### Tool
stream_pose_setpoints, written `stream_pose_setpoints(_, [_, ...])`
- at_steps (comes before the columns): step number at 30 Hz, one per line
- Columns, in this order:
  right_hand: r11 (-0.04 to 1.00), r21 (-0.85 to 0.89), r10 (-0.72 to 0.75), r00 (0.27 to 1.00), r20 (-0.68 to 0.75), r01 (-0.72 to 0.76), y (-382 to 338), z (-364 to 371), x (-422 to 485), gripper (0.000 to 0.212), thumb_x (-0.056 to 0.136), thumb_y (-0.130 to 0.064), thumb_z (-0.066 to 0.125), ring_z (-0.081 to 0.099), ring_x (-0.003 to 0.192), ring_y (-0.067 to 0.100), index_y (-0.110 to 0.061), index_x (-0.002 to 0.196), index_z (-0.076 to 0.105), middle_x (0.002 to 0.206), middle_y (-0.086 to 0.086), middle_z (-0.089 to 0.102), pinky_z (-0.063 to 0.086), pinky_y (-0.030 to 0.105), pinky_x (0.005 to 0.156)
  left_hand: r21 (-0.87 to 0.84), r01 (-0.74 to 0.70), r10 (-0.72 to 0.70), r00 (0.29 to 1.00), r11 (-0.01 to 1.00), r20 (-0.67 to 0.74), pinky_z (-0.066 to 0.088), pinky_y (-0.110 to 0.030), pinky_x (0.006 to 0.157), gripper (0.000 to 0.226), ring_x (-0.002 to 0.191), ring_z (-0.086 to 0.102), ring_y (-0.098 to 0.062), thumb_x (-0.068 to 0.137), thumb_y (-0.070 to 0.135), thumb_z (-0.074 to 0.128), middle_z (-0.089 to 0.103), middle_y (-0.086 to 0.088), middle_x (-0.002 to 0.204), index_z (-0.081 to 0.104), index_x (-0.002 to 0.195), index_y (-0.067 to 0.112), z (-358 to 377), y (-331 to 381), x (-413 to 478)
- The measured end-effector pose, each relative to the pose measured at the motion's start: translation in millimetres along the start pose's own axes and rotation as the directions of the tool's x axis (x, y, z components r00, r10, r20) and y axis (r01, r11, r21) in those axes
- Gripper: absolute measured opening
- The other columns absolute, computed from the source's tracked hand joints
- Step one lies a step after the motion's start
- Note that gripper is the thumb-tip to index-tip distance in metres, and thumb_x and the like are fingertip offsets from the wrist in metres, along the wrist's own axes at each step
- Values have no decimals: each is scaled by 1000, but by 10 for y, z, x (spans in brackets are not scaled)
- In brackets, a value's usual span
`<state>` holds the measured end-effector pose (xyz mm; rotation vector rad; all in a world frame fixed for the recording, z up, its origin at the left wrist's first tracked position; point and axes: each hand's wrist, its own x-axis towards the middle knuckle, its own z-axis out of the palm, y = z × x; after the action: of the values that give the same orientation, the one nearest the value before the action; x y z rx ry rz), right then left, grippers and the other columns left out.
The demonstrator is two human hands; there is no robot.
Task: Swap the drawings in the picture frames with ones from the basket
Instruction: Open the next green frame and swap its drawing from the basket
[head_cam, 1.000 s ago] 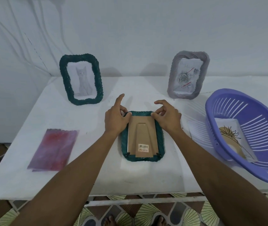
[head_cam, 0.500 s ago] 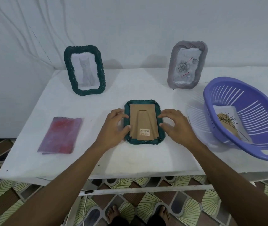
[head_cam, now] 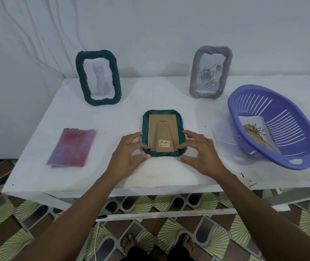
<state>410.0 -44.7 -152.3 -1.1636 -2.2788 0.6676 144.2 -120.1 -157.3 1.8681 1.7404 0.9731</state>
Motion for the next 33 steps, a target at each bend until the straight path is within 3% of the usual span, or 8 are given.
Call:
stream_pose_setpoints(8, [1000,7,-14,1000,7,14,-1,0,15,32,70,-36,82,44,123,16,-49,93,63,143,-14,41,27,46,104,5,-20,20,1000,1000,-6,27,-26,106,20,129,32,-12,82,29,75,47,5,142,73,101,26,-5,-4,0])
stream_pose_setpoints(15, [1000,18,-20,1000,3,20,9,5,26,30,71,-35,81,44,125,18,-50,92,65,144,-9,44,30,55,104,19,2,-2,999,1000,47,29,-37,110,16,132,28,-12,84,30,73,42,5,144,72,100,31,-38,27,4])
stream_pose_setpoints(22, [1000,8,-18,1000,19,18,-3,-9,1,21,74,-35,79,40,129,16,-45,90,69,146,-9,41,24,50,107,51,2,-6,998,999,70,28,-42,111,13,134,27,-17,86,30,71,40,2,146,73,99,30,-48,50,12])
stream_pose_setpoints(27, [998,65,4,1000,26,-6,-1,-41,-1,30,73,-36,71,43,125,12,-48,99,62,143,-12,44,27,46,107,20,-7,5,994,1000,105,27,-37,111,14,133,24,-11,85,35,70,39,6,142,70,99,34,-68,29,-5])
stream_pose_setpoints(30, [976,212,58,998,-39,-49,0,-67,77,31,77,-19,66,49,118,12,-40,101,65,129,-9,56,35,42,106,-31,52,-51,999,998,17,32,-34,107,25,123,36,-7,79,51,64,49,13,125,64,97,34,-86,75,63])
stream_pose_setpoints(33, [970,233,95,990,-108,-67,-19,-78,205,30,82,-1,64,51,107,11,-27,98,67,113,-6,61,41,33,98,108,21,-13,997,994,-74,38,-37,98,43,111,42,-10,78,62,55,53,11,114,60,106,29,-32,207,266])
